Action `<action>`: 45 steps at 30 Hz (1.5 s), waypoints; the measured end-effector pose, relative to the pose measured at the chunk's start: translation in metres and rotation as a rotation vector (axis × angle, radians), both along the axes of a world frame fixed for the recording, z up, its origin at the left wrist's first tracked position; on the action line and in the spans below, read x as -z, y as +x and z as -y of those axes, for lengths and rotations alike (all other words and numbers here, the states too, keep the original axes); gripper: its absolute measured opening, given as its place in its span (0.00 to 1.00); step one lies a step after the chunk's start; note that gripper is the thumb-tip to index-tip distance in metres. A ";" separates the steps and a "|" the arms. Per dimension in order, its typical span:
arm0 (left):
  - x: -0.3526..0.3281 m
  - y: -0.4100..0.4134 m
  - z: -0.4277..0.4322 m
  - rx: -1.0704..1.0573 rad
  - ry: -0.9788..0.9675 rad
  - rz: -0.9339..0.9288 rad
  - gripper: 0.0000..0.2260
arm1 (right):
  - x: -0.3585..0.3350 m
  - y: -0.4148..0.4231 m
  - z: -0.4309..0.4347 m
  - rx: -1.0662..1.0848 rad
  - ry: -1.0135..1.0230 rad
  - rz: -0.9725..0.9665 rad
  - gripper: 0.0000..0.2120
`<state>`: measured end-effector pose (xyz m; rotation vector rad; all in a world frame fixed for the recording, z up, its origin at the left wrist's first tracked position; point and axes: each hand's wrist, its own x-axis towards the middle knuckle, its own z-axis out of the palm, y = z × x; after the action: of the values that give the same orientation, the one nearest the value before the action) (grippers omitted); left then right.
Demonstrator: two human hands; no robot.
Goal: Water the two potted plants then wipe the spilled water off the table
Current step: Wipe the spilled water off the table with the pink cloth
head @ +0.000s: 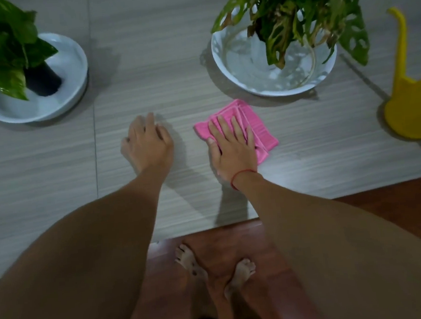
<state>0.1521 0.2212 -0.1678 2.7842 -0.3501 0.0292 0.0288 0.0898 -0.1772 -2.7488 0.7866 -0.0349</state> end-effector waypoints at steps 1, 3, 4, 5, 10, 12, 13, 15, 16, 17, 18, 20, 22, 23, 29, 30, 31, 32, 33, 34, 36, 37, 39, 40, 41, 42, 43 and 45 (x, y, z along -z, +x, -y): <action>0.001 0.007 -0.003 -0.015 0.016 -0.044 0.21 | 0.000 0.003 0.002 0.010 -0.013 0.005 0.24; 0.006 0.012 -0.008 0.000 0.060 -0.092 0.22 | 0.002 0.012 0.005 0.044 -0.026 0.009 0.24; 0.008 0.011 -0.009 0.016 0.066 -0.090 0.23 | 0.003 0.019 0.006 0.075 -0.019 0.004 0.24; 0.010 0.009 -0.010 0.023 0.060 -0.076 0.23 | 0.004 0.027 0.006 0.111 -0.010 -0.004 0.24; 0.013 0.009 -0.008 0.007 0.032 -0.046 0.23 | 0.004 0.071 -0.006 0.197 0.001 -0.026 0.25; 0.013 0.011 -0.008 0.008 0.030 -0.048 0.23 | 0.003 0.075 -0.014 0.157 -0.004 -0.037 0.24; 0.014 0.011 -0.008 0.010 0.027 -0.050 0.23 | 0.003 0.074 -0.020 0.115 -0.006 -0.036 0.25; 0.015 0.010 -0.010 0.022 0.021 -0.043 0.23 | 0.003 0.065 -0.034 0.011 -0.014 -0.016 0.25; 0.014 0.010 -0.011 0.030 0.013 -0.040 0.23 | 0.002 0.059 -0.040 -0.037 -0.014 -0.005 0.25; 0.014 0.010 -0.012 0.037 0.002 -0.040 0.23 | 0.001 0.051 -0.041 -0.082 -0.010 0.001 0.24; 0.014 0.010 -0.012 0.043 -0.004 -0.043 0.23 | 0.001 0.044 -0.038 -0.122 -0.011 0.005 0.24; 0.014 0.010 -0.014 0.049 0.006 -0.043 0.23 | 0.001 0.030 -0.020 -0.162 -0.033 0.015 0.24; 0.016 0.011 -0.014 0.048 0.021 -0.050 0.24 | 0.002 0.021 0.007 -0.114 -0.045 0.018 0.24; 0.016 0.010 -0.014 0.044 0.023 -0.054 0.24 | 0.002 0.021 0.020 -0.069 -0.044 0.011 0.24; 0.016 0.010 -0.011 0.022 0.031 -0.043 0.24 | 0.003 0.067 0.029 0.179 -0.009 -0.021 0.25; 0.016 0.010 -0.010 0.024 0.029 -0.036 0.24 | 0.003 0.077 0.025 0.192 0.006 -0.023 0.25; 0.016 0.010 -0.010 0.023 0.025 -0.029 0.23 | 0.003 0.087 0.019 0.189 0.013 -0.024 0.25; 0.016 0.010 -0.010 0.022 0.021 -0.025 0.24 | 0.002 0.095 0.013 0.172 0.014 -0.026 0.25; 0.015 0.010 -0.010 0.023 0.019 -0.021 0.24 | 0.001 0.100 0.004 0.141 0.010 -0.028 0.25; 0.015 0.010 -0.010 0.023 0.018 -0.019 0.24 | 0.000 0.102 -0.006 0.093 0.004 -0.029 0.25; 0.013 0.009 -0.009 0.013 0.014 -0.024 0.23 | -0.001 0.094 -0.022 -0.022 -0.002 -0.020 0.25; 0.012 0.009 -0.009 0.005 0.003 -0.032 0.23 | -0.001 0.085 -0.026 -0.079 -0.004 -0.015 0.24; 0.008 0.012 -0.010 0.001 -0.024 -0.046 0.22 | -0.001 0.068 -0.022 -0.165 -0.008 -0.008 0.24; 0.006 0.016 -0.012 0.002 -0.033 -0.045 0.21 | -0.001 0.063 -0.016 -0.187 -0.010 -0.005 0.23; 0.004 0.021 -0.014 -0.001 -0.039 -0.036 0.20 | -0.002 0.060 -0.010 -0.192 -0.016 -0.003 0.23; 0.003 0.027 -0.018 -0.011 -0.039 -0.027 0.20 | -0.002 0.060 -0.005 -0.178 -0.022 -0.003 0.23; 0.002 0.032 -0.022 -0.026 -0.026 -0.021 0.20 | -0.002 0.065 -0.001 -0.150 -0.023 -0.004 0.23; 0.003 0.037 -0.028 -0.053 0.020 -0.027 0.22 | -0.002 0.082 0.007 -0.089 -0.018 -0.023 0.24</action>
<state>0.1895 0.2489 -0.1710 2.8109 -0.2711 0.0013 0.1109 0.0832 -0.1750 -2.8022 0.6728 0.0084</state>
